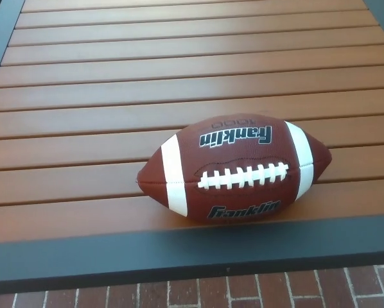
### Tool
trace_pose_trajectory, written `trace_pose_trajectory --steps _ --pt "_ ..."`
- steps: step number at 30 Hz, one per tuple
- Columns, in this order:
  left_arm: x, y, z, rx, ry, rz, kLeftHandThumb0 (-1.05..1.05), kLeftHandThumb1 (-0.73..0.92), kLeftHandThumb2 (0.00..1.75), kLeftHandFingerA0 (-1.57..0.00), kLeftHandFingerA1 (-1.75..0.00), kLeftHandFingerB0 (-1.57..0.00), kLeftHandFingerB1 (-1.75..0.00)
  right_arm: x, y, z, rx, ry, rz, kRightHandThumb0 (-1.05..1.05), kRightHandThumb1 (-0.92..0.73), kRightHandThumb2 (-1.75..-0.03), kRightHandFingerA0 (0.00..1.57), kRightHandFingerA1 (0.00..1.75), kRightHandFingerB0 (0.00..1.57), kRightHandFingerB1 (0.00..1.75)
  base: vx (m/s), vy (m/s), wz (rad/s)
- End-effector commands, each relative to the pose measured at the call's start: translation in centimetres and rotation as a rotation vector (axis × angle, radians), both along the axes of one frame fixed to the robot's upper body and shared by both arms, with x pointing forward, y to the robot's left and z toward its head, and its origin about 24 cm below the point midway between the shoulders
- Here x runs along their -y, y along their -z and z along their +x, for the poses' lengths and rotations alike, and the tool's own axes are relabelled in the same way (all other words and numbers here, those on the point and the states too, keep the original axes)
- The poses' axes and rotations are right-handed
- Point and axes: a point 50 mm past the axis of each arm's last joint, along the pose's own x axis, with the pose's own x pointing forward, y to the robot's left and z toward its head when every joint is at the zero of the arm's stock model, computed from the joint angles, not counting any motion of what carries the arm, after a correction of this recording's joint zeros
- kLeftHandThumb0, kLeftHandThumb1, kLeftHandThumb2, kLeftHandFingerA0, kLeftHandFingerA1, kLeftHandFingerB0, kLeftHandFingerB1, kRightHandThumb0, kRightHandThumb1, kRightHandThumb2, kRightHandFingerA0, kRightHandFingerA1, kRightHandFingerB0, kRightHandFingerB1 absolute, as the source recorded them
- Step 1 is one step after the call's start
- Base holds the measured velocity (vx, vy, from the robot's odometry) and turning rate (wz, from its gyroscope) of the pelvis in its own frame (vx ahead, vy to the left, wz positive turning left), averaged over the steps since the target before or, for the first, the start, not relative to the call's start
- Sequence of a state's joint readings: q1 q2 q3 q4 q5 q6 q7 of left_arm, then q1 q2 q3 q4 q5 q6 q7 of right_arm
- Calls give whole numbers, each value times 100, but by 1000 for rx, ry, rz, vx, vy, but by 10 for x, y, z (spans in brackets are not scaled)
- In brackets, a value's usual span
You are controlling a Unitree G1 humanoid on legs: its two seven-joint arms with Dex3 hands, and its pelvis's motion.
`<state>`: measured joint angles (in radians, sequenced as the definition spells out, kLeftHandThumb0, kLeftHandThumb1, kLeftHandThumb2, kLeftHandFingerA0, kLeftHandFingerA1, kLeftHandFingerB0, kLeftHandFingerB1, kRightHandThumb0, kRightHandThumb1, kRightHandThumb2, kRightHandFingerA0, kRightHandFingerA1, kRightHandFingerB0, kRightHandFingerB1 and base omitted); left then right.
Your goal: Pick up a football using both hands and turn around and walk towards another desk and put it on the desk
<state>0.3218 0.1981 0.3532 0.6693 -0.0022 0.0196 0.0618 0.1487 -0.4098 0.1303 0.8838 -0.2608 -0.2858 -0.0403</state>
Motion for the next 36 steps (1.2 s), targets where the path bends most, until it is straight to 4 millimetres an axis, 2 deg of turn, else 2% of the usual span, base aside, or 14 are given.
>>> trace_pose_trajectory --steps 1,8,13,17,18,22,23,26,27,31,32,33,34,36 --pt "-4 -7 1 99 -7 35 -5 54 99 -109 -108 -103 -95 5 -5 0 36 -48 -32 -24 -74 -63 93 93 82 73 0 0 0" --pt "-7 -7 1 90 -7 45 -6 54 99 -109 -106 -102 -94 4 -5 1 57 -58 -23 -19 -72 -73 92 92 81 74 0 0 0" --pt "-7 -8 1 82 10 51 -7 54 101 -108 -107 -101 -94 6 -4 -1 44 -54 -22 -25 -75 -62 91 92 81 69 0 0 0" --pt "-7 -7 -2 70 14 58 -7 54 101 -108 -107 -101 -94 6 -3 -2 31 -48 -25 -25 -75 -62 91 92 81 69 0 0 0" --pt "-8 -6 -3 79 -8 44 -3 54 102 -107 -110 -103 -94 7 -4 -3 35 -37 -18 -20 -74 -71 93 93 82 72 0 0 0" --pt "-8 -5 -4 94 -42 22 -3 54 102 -107 -110 -103 -94 9 -4 -4 42 -20 -9 -20 -74 -71 93 93 82 72 0 0 0" --pt "-9 -4 -6 100 -60 13 -5 57 96 -106 -111 -102 -95 10 -6 -2 58 -5 -1 -18 -72 -81 92 92 84 74 0 0 0" --pt "-9 -4 -6 102 -62 11 -5 57 96 -106 -111 -102 -95 10 -6 -1 61 -3 1 -18 -72 -81 92 92 84 74 0 0 0" --pt "-7 -4 -4 93 -33 25 -5 52 103 -108 -109 -102 -97 10 -7 -1 65 -9 -1 -16 -71 -88 95 95 84 76 0 0 0" --pt "-6 -4 -5 85 -22 30 -5 52 103 -108 -109 -102 -97 11 -6 -3 62 -13 -2 -16 -71 -88 95 95 84 76 0 0 0" --pt "-4 -5 -4 89 -27 20 -4 55 100 -101 -106 -100 -92 10 -6 -4 62 -16 -3 -17 -73 -85 95 94 84 77 0 0 0" --pt "-3 -7 -4 84 -17 23 -2 50 108 -103 -103 -97 -96 9 -5 -5 63 -14 -2 -17 -73 -82 95 94 84 76 0 0 0" --pt "-4 -8 -4 78 -5 33 -3 56 98 -102 -105 -101 -92 8 -5 -5 63 -13 -1 -16 -72 -84 95 94 84 76 0 0 0" --pt "-5 -7 -5 74 -3 39 -5 55 98 -104 -106 -102 -93 8 -4 -5 59 -6 -1 -17 -74 -80 95 93 84 74 0 0 0"
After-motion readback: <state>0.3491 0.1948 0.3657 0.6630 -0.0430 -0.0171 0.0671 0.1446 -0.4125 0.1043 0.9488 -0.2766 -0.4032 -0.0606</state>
